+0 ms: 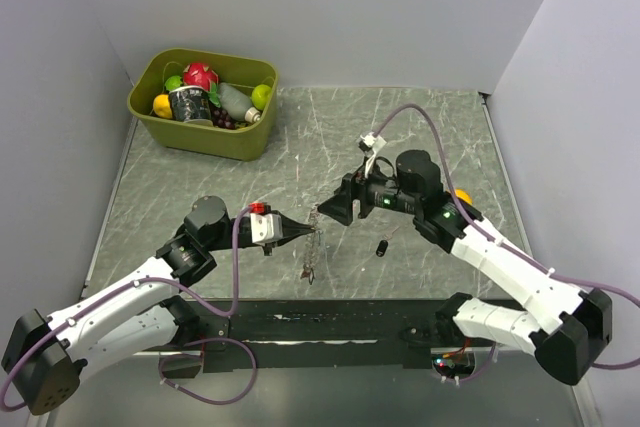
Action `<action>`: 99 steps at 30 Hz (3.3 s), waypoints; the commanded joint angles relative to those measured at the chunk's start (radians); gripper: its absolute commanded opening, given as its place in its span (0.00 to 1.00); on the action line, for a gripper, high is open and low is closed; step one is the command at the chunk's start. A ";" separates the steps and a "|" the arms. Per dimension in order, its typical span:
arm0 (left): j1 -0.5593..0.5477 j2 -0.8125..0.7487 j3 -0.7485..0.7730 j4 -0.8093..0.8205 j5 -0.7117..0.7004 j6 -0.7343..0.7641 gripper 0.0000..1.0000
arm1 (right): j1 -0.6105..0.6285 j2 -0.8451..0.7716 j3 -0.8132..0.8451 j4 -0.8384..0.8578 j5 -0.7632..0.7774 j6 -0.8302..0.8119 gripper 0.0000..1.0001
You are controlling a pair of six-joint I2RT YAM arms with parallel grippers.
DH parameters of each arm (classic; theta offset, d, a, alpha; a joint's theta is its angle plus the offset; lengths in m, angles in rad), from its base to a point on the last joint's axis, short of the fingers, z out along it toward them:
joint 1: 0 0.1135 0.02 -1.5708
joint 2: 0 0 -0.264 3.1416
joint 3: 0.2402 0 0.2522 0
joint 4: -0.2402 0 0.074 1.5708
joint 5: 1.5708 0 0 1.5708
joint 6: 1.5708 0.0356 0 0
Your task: Put the keys on the keyring
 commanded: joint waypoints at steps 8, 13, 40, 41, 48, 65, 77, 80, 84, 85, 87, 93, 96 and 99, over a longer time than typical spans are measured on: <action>-0.004 0.007 0.053 0.048 0.002 0.039 0.01 | -0.008 0.133 0.102 -0.030 -0.159 0.106 0.62; -0.002 0.015 0.058 0.041 0.001 0.044 0.01 | -0.006 0.150 0.105 -0.070 -0.113 0.101 0.57; -0.010 0.004 0.056 0.021 -0.022 0.046 0.01 | -0.003 0.127 0.056 0.017 -0.219 0.136 0.00; -0.010 0.006 0.053 0.020 -0.028 0.049 0.01 | -0.003 0.115 0.049 0.027 -0.211 0.135 0.00; -0.019 0.009 0.056 -0.009 -0.085 0.055 0.12 | -0.008 0.079 0.025 0.051 -0.145 0.129 0.00; -0.022 -0.007 0.071 0.043 -0.331 -0.287 0.91 | -0.045 0.032 -0.024 0.125 -0.107 0.144 0.00; 0.067 0.144 0.266 0.043 -0.088 -0.606 0.99 | -0.129 -0.045 -0.101 0.209 -0.111 0.187 0.00; 0.102 0.158 0.266 0.109 -0.012 -0.671 0.99 | -0.143 -0.054 -0.113 0.221 -0.122 0.181 0.00; 0.139 0.148 0.219 0.250 0.024 -0.758 0.91 | -0.154 -0.077 -0.132 0.249 -0.131 0.176 0.00; 0.148 0.148 0.210 0.262 0.013 -0.775 0.91 | -0.155 -0.088 -0.136 0.258 -0.136 0.173 0.00; 0.157 0.161 0.214 0.270 0.018 -0.818 0.90 | -0.157 -0.097 -0.139 0.264 -0.128 0.170 0.00; 0.199 0.288 0.291 0.271 0.166 -0.970 0.94 | -0.160 -0.103 -0.142 0.290 -0.142 0.161 0.00; 0.202 0.368 0.323 0.290 0.223 -1.023 0.93 | -0.164 -0.111 -0.156 0.314 -0.140 0.161 0.00; 0.202 0.401 0.328 0.345 0.268 -1.063 0.88 | -0.170 -0.116 -0.149 0.300 -0.125 0.161 0.00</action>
